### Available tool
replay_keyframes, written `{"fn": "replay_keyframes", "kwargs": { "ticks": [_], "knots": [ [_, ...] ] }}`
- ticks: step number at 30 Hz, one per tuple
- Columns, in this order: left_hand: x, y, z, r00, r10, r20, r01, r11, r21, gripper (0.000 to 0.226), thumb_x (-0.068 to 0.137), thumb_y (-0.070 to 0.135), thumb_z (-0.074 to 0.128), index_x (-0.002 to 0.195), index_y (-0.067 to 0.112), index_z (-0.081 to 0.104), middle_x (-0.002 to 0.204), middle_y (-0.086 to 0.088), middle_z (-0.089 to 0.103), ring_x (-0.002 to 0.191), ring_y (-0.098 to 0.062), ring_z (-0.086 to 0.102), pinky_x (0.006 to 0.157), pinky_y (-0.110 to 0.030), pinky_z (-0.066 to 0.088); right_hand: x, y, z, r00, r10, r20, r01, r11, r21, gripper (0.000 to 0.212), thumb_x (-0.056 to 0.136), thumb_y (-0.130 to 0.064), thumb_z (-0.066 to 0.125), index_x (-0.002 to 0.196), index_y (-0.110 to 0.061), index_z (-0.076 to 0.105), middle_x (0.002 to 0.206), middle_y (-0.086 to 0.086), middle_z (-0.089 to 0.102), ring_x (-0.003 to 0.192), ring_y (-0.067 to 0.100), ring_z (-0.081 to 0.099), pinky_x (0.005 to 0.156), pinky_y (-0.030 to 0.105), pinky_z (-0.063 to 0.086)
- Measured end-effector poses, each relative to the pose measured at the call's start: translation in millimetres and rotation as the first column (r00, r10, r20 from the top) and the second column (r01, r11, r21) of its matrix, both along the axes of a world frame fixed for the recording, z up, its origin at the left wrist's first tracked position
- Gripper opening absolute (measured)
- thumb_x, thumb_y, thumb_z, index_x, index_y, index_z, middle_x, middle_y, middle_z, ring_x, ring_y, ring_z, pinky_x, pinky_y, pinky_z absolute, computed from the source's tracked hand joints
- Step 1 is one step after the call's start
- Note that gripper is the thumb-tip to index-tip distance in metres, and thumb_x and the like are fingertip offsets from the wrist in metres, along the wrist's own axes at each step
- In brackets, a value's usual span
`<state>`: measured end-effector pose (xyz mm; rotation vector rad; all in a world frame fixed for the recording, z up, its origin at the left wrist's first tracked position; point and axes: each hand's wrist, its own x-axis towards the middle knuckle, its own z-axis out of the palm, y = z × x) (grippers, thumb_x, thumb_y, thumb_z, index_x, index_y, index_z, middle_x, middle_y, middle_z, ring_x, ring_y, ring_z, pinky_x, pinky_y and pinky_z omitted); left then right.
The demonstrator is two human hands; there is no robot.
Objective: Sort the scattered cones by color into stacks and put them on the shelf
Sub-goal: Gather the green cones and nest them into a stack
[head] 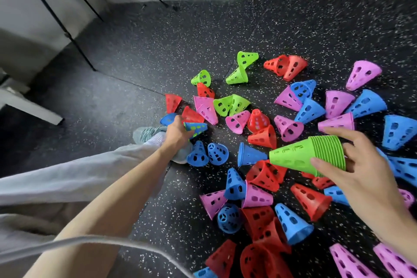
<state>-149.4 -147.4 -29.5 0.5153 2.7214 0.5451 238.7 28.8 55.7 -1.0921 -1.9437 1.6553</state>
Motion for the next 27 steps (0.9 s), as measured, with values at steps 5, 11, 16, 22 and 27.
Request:
{"fn": "replay_keyframes", "kwargs": {
  "ticks": [5, 11, 16, 22, 27],
  "knots": [
    [10, 5, -3, 0.999, 0.004, -0.034, 0.001, 0.991, 0.134, 0.046, 0.088, -0.002, 0.067, 0.130, 0.010, 0.055, 0.088, -0.005, 0.069, 0.070, -0.011, 0.060, 0.053, -0.008, 0.042, -8, -2, -3, 0.999, -0.007, 0.045, 0.008, 1.000, -0.019, 0.067, 0.073, -0.040, 0.080, 0.133, -0.047, 0.051, 0.135, -0.004, 0.062, 0.128, 0.021, 0.058, 0.109, 0.059, 0.044],
    [17, 7, 6, 0.998, 0.023, -0.055, -0.010, 0.973, 0.230, 0.040, 0.086, -0.006, 0.061, 0.122, 0.010, 0.056, 0.077, 0.008, 0.061, 0.063, -0.001, 0.054, 0.050, -0.008, 0.042, -13, -5, -2, 0.998, 0.005, 0.069, -0.004, 1.000, -0.012, 0.063, 0.078, -0.028, 0.081, 0.132, -0.044, 0.053, 0.137, -0.007, 0.060, 0.130, 0.018, 0.053, 0.113, 0.055, 0.039],
    [11, 11, 24, 0.998, -0.004, -0.069, 0.020, 0.973, 0.229, 0.043, 0.087, -0.001, 0.064, 0.128, 0.010, 0.057, 0.082, 0.011, 0.064, 0.072, -0.011, 0.062, 0.055, -0.009, 0.042, -10, -6, 0, 0.997, -0.001, 0.072, 0.002, 1.000, -0.008, 0.061, 0.080, -0.025, 0.081, 0.132, -0.044, 0.054, 0.140, -0.009, 0.057, 0.133, 0.012, 0.047, 0.115, 0.049, 0.036],
    [0, 21, 60, 0.984, -0.054, -0.170, 0.087, 0.978, 0.191, 0.035, 0.098, 0.001, 0.054, 0.129, 0.012, 0.066, 0.110, -0.010, 0.072, 0.092, -0.017, 0.064, 0.071, -0.009, 0.042, -8, -2, 8, 0.999, -0.003, 0.053, 0.004, 1.000, -0.025, 0.064, 0.077, -0.038, 0.080, 0.134, -0.047, 0.052, 0.133, -0.003, 0.064, 0.130, 0.022, 0.057, 0.109, 0.057, 0.044],
    [33, 51, 93, 0.968, -0.218, -0.128, 0.250, 0.902, 0.353, 0.035, 0.104, 0.003, 0.050, 0.113, 0.029, 0.072, 0.102, 0.007, 0.071, 0.074, -0.015, 0.069, 0.067, -0.034, 0.062, -8, 11, 13, 0.999, -0.038, -0.013, 0.038, 0.999, -0.002, 0.056, 0.084, -0.025, 0.080, 0.127, -0.048, 0.054, 0.138, -0.007, 0.060, 0.133, 0.010, 0.050, 0.114, 0.042, 0.039]
  ]
}}
